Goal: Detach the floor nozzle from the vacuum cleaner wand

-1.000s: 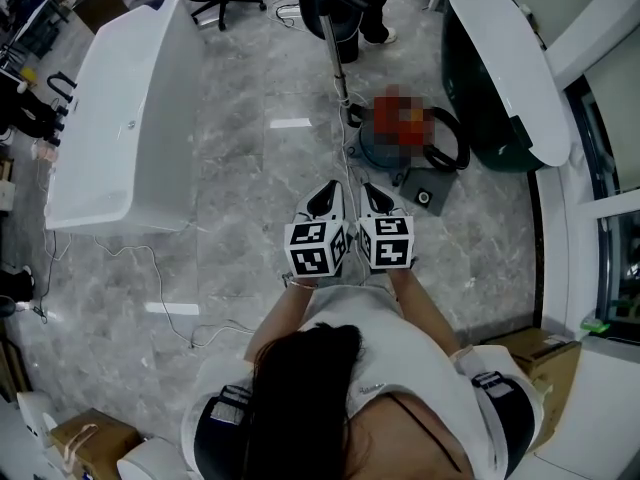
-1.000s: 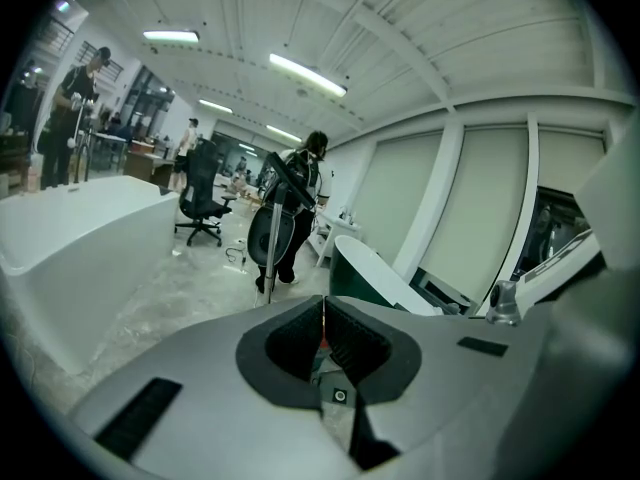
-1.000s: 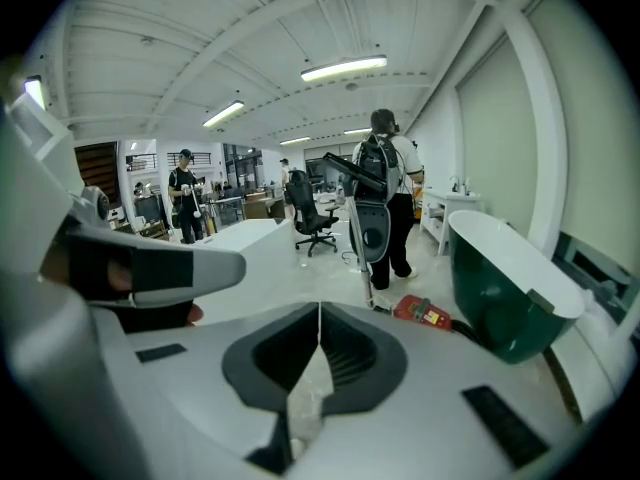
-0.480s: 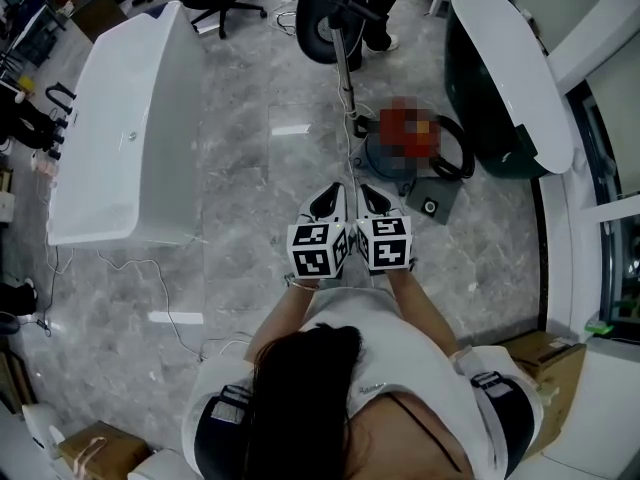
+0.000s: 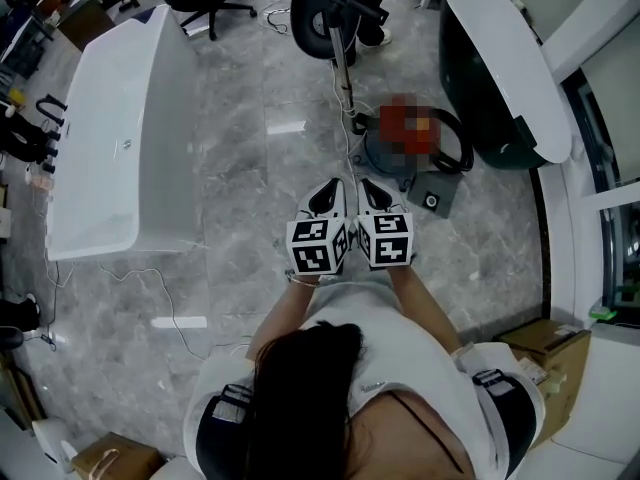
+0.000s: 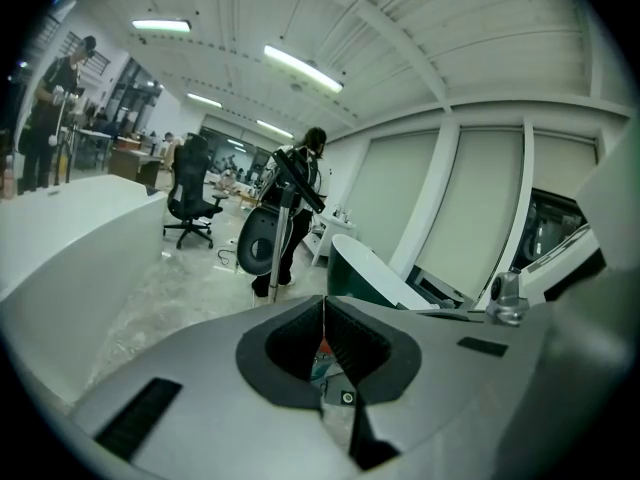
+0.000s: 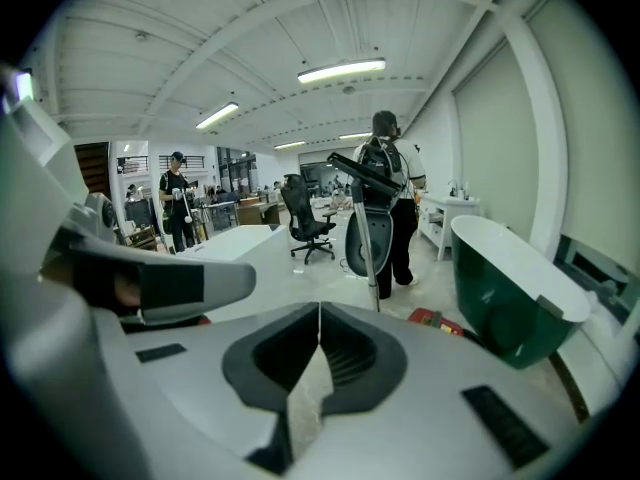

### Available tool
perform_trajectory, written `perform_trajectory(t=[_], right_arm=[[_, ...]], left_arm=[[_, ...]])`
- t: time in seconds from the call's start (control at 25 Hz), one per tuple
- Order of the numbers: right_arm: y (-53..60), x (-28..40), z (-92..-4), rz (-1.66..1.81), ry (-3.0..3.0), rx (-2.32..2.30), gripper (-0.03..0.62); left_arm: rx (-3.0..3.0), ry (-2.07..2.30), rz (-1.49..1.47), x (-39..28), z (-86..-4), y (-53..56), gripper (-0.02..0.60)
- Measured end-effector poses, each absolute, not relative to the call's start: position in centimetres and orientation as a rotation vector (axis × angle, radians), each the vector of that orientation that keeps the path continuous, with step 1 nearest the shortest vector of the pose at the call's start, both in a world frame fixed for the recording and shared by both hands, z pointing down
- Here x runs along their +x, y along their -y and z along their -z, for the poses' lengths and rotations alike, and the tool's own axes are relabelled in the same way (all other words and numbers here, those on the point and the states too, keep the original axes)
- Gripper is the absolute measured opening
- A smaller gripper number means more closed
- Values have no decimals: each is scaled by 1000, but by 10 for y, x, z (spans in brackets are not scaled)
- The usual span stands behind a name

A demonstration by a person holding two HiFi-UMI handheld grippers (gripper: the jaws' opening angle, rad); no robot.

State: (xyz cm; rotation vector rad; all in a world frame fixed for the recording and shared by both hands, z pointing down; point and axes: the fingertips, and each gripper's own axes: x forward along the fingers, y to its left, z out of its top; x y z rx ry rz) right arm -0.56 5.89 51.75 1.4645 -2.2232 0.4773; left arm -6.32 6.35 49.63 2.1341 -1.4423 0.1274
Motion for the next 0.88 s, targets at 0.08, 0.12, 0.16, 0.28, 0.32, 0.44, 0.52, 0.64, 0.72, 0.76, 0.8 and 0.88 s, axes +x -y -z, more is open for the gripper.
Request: perform_trajectory(t=[0.08,0.12,0.16,0.28,0.32,0.44,0.52,0.64,0.72,0.76,0.8,0.88], right_arm=[[-57,-7,-519,-473,2217,1464,15],[-57,-8,-520,-476,2212,1464,15],[-56,-8,-521,-480,2207,1466,15],[-56,-6,-520,-481,2196,1473,15],[-56,-6,-519,-475,2195,1475,15],[-59,-6,-518,-466,2191,1478,15],[-59,-4,-518,-464,2187,1479,15],[-57,-1,-516,-456,2180,1484,15],[-57,1,-515,-441,2175,1484,15],[-57,0,-515,-428,2170,1480,15],[-57,-1,-515,-413,2165,1473,15],[-58,-4,-515,-387,2162,1455,15]], left_arm=[[2131,1439,-126,-66,-498,-62,9],[2130,1437,-126,-66,-499,-61,9],[2130,1434,-126,-67,-500,-60,9],[2144,1422,-128,-64,-498,-59,9],[2150,1419,-129,-64,-496,-59,9],[2155,1415,-129,-64,-495,-60,9],[2152,1415,-126,-64,-496,-61,9],[2150,1414,-119,-62,-496,-60,9],[2147,1411,-118,-62,-497,-61,9],[2145,1408,-119,-62,-498,-62,9],[2143,1407,-120,-62,-498,-62,9],[2141,1408,-116,-63,-498,-61,9]])
